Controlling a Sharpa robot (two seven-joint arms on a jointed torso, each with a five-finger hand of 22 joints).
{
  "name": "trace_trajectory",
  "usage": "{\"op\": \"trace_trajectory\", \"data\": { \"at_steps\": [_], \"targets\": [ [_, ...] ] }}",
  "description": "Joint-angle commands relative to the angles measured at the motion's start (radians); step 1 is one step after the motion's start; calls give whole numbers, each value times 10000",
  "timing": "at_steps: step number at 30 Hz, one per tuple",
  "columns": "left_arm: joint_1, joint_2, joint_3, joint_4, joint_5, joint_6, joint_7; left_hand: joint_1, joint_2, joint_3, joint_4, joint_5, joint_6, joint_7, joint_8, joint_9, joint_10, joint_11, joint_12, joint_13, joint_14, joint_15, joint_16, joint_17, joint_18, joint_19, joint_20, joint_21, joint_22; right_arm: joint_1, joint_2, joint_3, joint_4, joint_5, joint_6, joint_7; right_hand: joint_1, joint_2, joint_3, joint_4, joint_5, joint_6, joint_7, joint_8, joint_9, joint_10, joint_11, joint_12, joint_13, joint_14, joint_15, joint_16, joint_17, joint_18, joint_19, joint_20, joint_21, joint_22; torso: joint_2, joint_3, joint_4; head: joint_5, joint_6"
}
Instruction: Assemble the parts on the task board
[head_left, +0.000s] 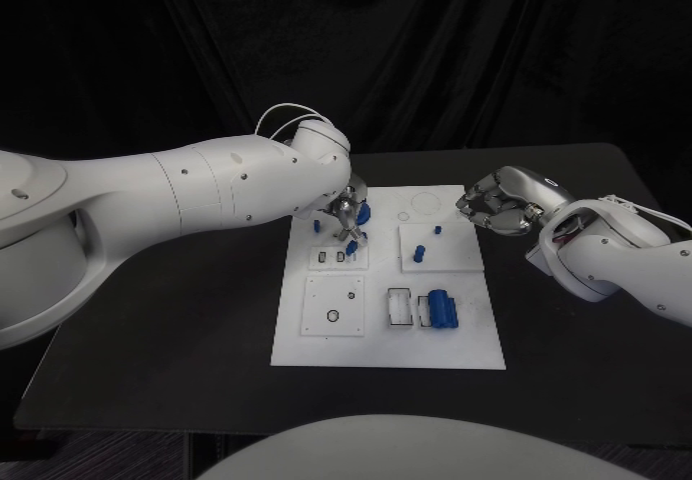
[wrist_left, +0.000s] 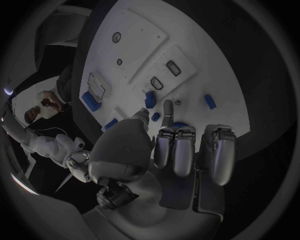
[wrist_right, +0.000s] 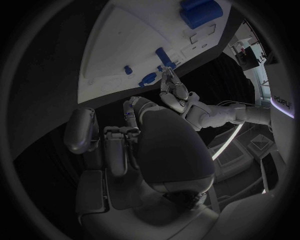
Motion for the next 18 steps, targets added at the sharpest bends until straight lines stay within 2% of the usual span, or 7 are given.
{"op": "trace_trajectory", "data": {
  "at_steps": [1, 6, 14, 18],
  "targets": [
    [-19, 9, 7, 55, -45, -137, 426, 16, 129, -26, -28, 108, 77, 5, -72, -72, 1044, 96, 35, 2634, 1056, 63, 27, 2634, -63, 1051, 93, 30, 2634, -16, -12, 8, 4, -14, -82, -79, 28, 41, 27, -51, 39, 92, 9, -4, 11, 965, -20, 2, 2558, 1067, -12, 25, 2634, -8, 21, -67, 59, 1500, 4, -1, 8, -9, 0],
    [-21, 7, 7, 96, -45, -37, 420, 93, 173, -7, -77, 270, 111, 4, -84, -184, 1044, 101, 35, 2634, 1056, 70, 27, 2634, -63, 1051, 104, 30, 2634, -16, -4, 8, -4, -14, -64, -87, 28, 41, 27, -51, 39, 92, 9, -4, 11, 965, -20, 2, 2558, 1067, -12, 25, 2634, -8, 21, -67, 59, 1500, 1, 1, 14, 10, 0],
    [-27, 4, 7, 116, -45, 179, 274, 120, 180, -5, -97, 343, 127, 4, -85, -233, 1044, 102, 35, 2634, 1056, 72, 27, 2634, -63, 1051, 107, 30, 2634, -16, 14, 8, -23, -14, -31, -93, 28, 41, 27, -51, 39, 92, 9, -4, 11, 965, -20, 2, 2558, 1067, -12, 25, 2634, -8, 21, -67, 59, 1500, -1, 2, 15, 11, 0],
    [-33, 8, 7, 121, -45, 230, 230, 201, 190, 7, -160, 545, 124, 11, -94, -368, 1044, 109, 35, 2634, 1056, 78, 27, 2634, -63, 1051, 115, 30, 2634, -16, 16, 8, -27, -14, -18, -94, 28, 41, 27, -51, 39, 92, 9, -4, 11, 965, -20, 2, 2558, 1067, -12, 25, 2634, -8, 21, -67, 59, 1500, -3, 10, 7, 1, 0]
  ]
}}
